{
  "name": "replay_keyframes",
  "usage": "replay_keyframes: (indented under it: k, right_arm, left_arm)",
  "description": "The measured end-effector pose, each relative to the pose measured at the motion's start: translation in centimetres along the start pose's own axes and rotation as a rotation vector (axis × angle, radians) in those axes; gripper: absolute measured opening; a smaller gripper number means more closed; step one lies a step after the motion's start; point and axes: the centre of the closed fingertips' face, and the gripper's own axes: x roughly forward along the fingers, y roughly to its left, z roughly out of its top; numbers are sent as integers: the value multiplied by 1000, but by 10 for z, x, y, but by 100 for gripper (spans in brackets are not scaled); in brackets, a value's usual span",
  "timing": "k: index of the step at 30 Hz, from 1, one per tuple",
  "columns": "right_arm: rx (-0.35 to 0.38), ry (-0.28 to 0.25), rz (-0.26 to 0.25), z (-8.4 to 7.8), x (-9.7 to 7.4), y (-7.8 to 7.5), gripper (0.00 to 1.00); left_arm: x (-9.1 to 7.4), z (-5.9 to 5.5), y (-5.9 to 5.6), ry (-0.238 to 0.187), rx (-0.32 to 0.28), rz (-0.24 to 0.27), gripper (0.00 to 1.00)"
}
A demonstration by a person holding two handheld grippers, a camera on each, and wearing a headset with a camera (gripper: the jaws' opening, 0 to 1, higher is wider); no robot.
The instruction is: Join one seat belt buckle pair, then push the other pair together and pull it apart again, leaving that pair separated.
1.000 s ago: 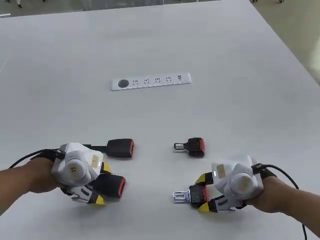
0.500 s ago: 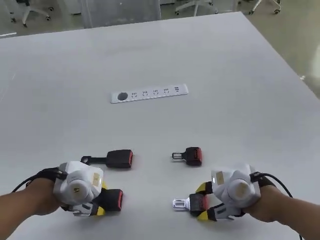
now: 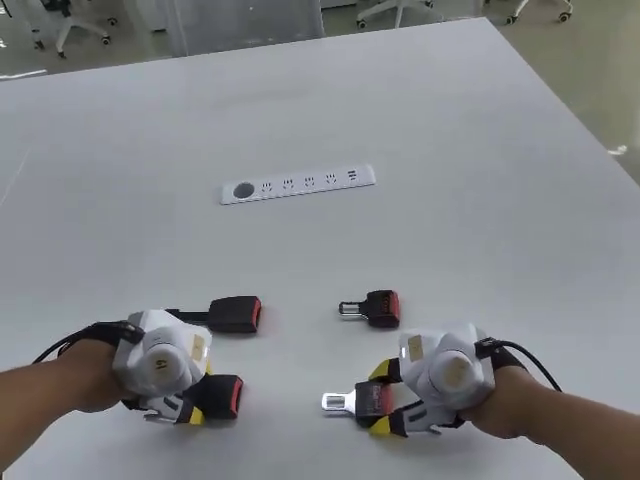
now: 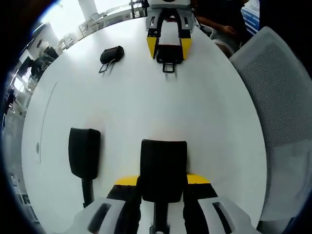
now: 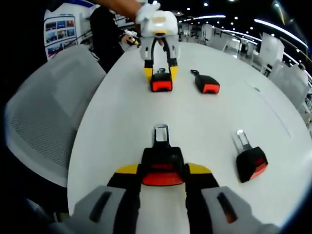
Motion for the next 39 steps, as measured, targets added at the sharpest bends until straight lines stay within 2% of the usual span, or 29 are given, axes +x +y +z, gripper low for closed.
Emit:
replay_keyframes:
  k: [5, 11, 13, 18, 21, 24, 31, 35, 39]
  right_arm:
    - [31, 8, -28, 9, 8, -2, 34]
    - [27, 5, -29, 23, 22, -4, 34]
    - [27, -14, -28, 31, 29, -4, 34]
    - [16, -16, -17, 43, 41, -1, 34]
    - [11, -42, -14, 51, 48, 0, 34]
    - [9, -36, -10, 57, 53, 1, 34]
    - [-5, -58, -13, 74, 67, 2, 35]
    - [-11, -65, -5, 80, 72, 3, 35]
    - [-11, -66, -3, 77, 69, 5, 35]
  left_arm:
    - [1, 1, 0, -9, 15, -1, 34]
    - [2, 2, -1, -36, 10, -5, 34]
    - [2, 2, -1, -32, 7, -5, 34]
    - [1, 3, 0, -34, 7, -9, 34]
    - [1, 3, 0, -33, 7, -8, 34]
    - [1, 3, 1, -28, 13, -13, 34]
    - [2, 4, 1, -15, 21, -16, 34]
    - [2, 4, 1, -1, 29, -19, 34]
    - [2, 4, 1, -2, 24, -18, 34]
